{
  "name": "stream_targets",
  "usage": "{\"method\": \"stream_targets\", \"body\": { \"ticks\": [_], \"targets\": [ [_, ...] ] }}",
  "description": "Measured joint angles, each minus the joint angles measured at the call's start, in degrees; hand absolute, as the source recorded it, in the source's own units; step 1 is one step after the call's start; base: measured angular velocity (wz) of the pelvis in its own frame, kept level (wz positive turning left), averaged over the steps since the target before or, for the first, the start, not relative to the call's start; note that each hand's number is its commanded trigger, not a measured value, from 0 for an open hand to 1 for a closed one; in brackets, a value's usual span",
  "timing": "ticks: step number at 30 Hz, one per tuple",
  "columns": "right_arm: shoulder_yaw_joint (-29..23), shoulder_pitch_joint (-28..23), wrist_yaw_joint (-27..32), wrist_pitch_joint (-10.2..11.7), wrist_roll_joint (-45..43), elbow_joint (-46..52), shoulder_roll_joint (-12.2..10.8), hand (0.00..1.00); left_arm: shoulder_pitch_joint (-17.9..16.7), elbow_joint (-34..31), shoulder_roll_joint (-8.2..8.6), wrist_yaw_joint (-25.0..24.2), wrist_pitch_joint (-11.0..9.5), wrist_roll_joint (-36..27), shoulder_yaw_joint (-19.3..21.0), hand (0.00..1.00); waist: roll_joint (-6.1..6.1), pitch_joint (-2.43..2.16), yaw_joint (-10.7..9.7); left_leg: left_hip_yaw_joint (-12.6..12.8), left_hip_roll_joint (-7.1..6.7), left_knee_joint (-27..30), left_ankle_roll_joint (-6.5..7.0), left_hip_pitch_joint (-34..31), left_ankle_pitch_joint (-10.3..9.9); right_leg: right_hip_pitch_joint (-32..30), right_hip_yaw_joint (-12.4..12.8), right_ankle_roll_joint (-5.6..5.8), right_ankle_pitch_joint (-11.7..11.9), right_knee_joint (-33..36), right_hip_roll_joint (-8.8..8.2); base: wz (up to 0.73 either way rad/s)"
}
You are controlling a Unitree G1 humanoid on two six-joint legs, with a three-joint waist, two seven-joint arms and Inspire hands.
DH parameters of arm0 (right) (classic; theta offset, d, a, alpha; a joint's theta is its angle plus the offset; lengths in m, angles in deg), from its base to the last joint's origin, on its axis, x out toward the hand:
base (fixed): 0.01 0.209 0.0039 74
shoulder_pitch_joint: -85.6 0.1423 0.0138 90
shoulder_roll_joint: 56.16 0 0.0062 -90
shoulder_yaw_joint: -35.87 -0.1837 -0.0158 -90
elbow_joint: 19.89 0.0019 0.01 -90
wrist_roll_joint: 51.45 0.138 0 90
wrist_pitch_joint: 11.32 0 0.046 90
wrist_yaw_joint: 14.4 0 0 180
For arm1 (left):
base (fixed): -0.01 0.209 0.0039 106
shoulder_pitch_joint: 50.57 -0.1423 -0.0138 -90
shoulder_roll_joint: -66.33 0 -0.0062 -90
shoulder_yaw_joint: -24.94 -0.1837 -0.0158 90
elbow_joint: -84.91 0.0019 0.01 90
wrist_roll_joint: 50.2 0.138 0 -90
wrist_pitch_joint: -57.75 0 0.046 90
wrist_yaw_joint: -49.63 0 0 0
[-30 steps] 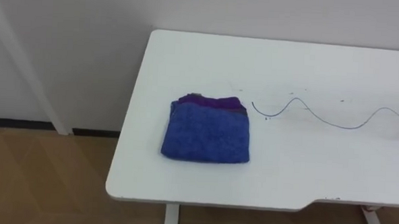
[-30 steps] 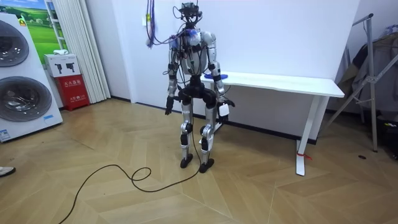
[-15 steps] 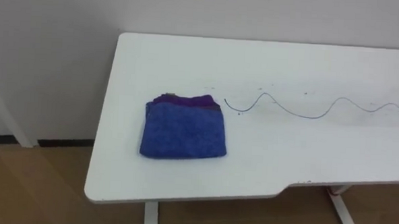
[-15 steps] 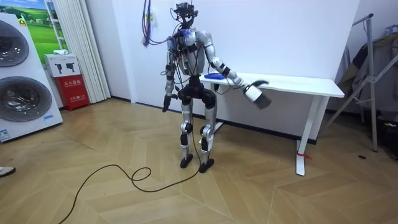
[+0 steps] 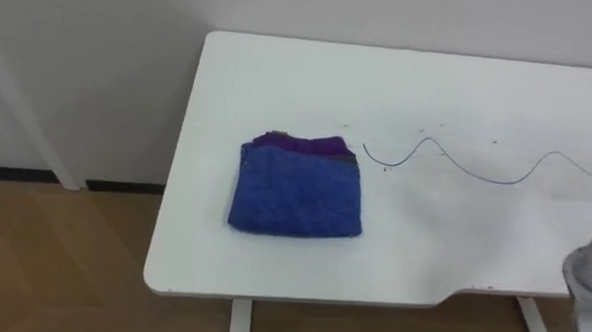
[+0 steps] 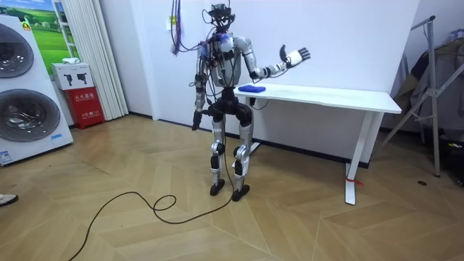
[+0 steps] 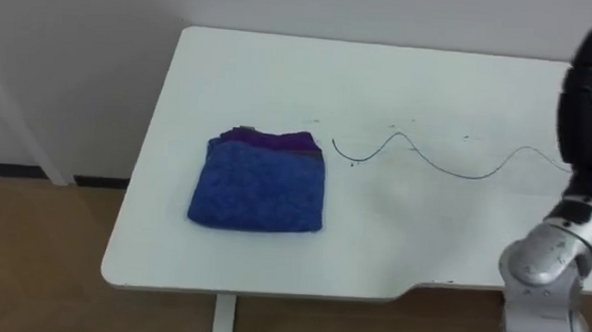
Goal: Wipe table
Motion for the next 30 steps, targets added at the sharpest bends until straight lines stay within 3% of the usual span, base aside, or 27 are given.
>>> {"method": "stream_targets", "body": {
  "ticks": [6,14,23,30],
  "targets": [
    [9.1,-0.1,-5.0,0.7,-11.0,6.9,0.0,0.00,-0.2,0.4,-0.10,-0.2,-0.6,0.0,-1.8,0.00,-0.06,0.10,2.1,-2.2,-0.11,0.0,-0.04,-0.8,0.0,0.3,-0.7,-0.01,0.0,-0.1,-0.07,0.14],
    [22.0,-1.0,-9.6,2.5,-21.4,6.6,0.0,0.00,1.4,1.5,-0.74,-0.2,-1.3,0.0,-5.2,0.00,-0.97,-0.10,4.3,-3.2,-0.22,0.2,-0.14,-1.1,0.1,0.6,-1.8,-0.01,0.0,-0.1,-0.19,0.08],
    [27.8,-2.0,-15.6,3.9,-26.0,3.9,0.2,0.00,4.0,2.2,-1.18,-0.2,-1.9,0.1,-5.7,0.00,-0.31,0.27,5.4,-3.8,-0.38,0.2,-0.16,-1.7,0.2,0.6,-1.8,-0.03,0.0,-1.0,-0.26,0.02],
    [30.6,-2.8,-19.1,3.1,-28.2,-4.0,0.5,0.00,4.6,0.4,-1.31,-0.2,-2.0,0.1,-7.8,0.00,-0.06,0.34,5.4,-4.0,-0.38,0.1,-0.18,-1.7,0.2,0.5,-1.9,-0.03,0.0,-1.1,-0.21,0.00]
  ]
}}
